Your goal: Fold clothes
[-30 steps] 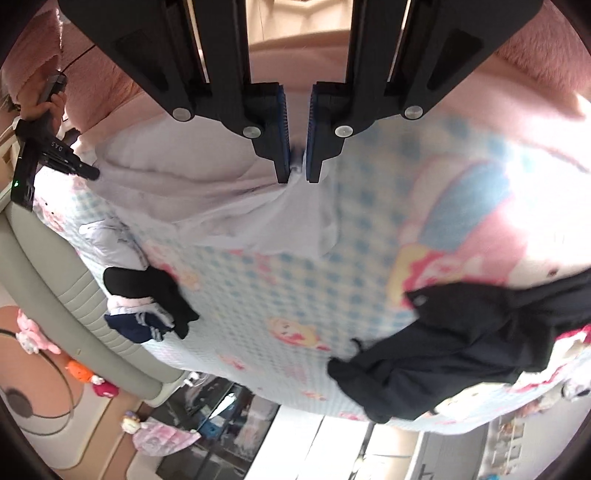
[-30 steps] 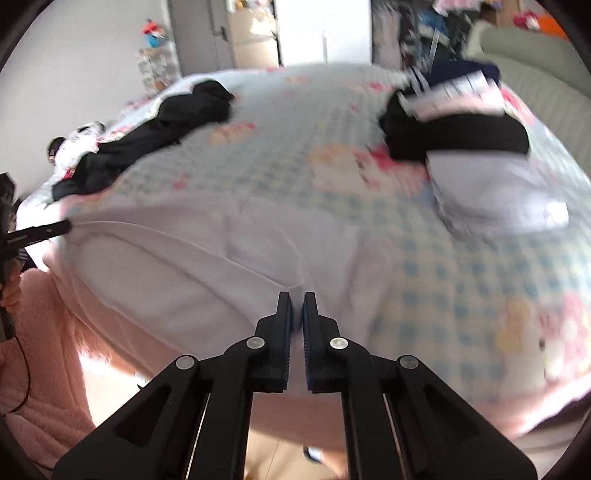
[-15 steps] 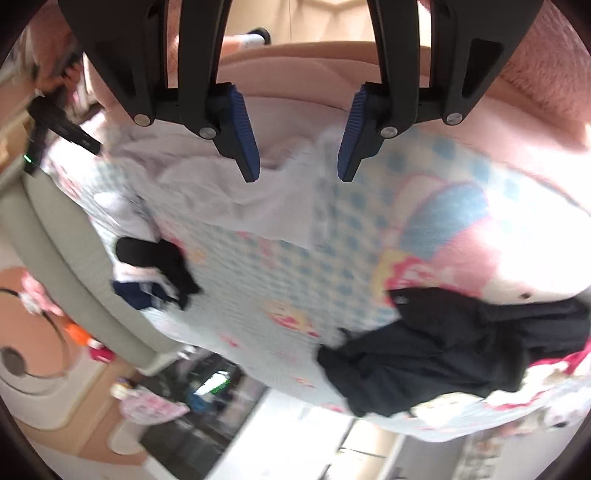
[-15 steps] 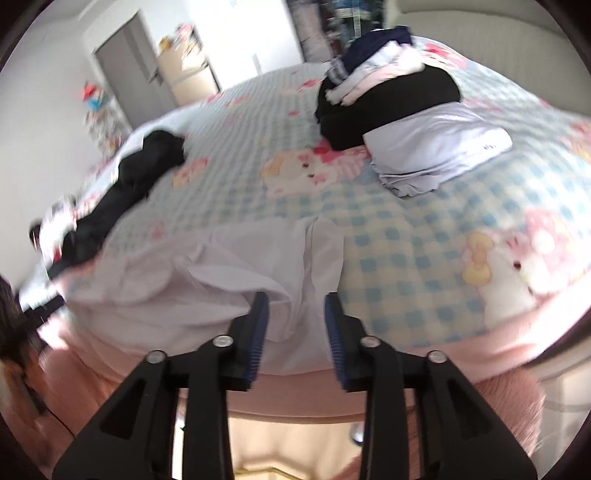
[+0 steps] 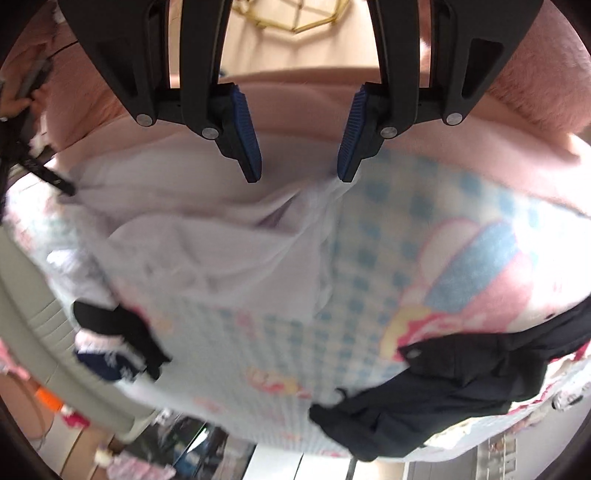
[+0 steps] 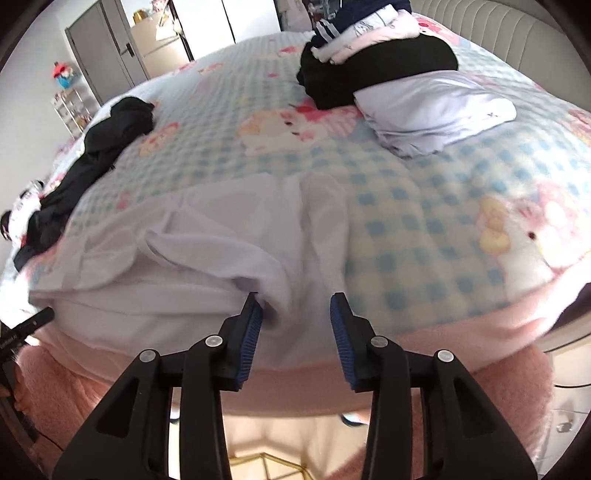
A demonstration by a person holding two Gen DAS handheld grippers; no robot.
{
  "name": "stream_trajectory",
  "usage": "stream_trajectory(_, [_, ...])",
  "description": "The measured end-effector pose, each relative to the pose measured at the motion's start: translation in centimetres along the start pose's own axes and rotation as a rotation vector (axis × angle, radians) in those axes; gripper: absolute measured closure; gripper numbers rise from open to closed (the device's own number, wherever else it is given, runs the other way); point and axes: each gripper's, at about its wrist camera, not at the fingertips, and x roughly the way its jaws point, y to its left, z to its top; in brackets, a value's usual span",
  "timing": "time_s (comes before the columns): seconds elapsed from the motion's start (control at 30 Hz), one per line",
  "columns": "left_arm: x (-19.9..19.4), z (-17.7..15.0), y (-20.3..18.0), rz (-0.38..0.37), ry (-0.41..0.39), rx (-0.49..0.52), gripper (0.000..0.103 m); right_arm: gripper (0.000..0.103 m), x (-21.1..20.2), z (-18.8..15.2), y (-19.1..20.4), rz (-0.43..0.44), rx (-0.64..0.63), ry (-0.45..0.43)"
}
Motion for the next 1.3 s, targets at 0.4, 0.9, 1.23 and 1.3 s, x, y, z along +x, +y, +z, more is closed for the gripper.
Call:
stream_trajectory(0.4, [-0.3,2.2,0.6,-0.032,-0.094,-0.094,0.057,0.054,-0.7,1.1,0.4,0.102,0.031,-0.007])
stream_trajectory(0.9, [-2.7,1.2,2.9,-0.140,-0.196,-0.194,0.058,0.066,-1.9,-0.2,-1.2,0.018,0.038,-0.036])
stream_trajectory(1.23, [0.5,-0.5,0.9,0.047,0.002,-0.042,0.058,0.065,-0.6,0.4,1.7,-0.001,-0.013,-0.032])
stream_trajectory(1.3, [-0.1,-0.5,1.2,0.017,-0.026,-0.045,0.058,0.065,-0.4,0.2,1.2,-0.043,-0.008,-0.027])
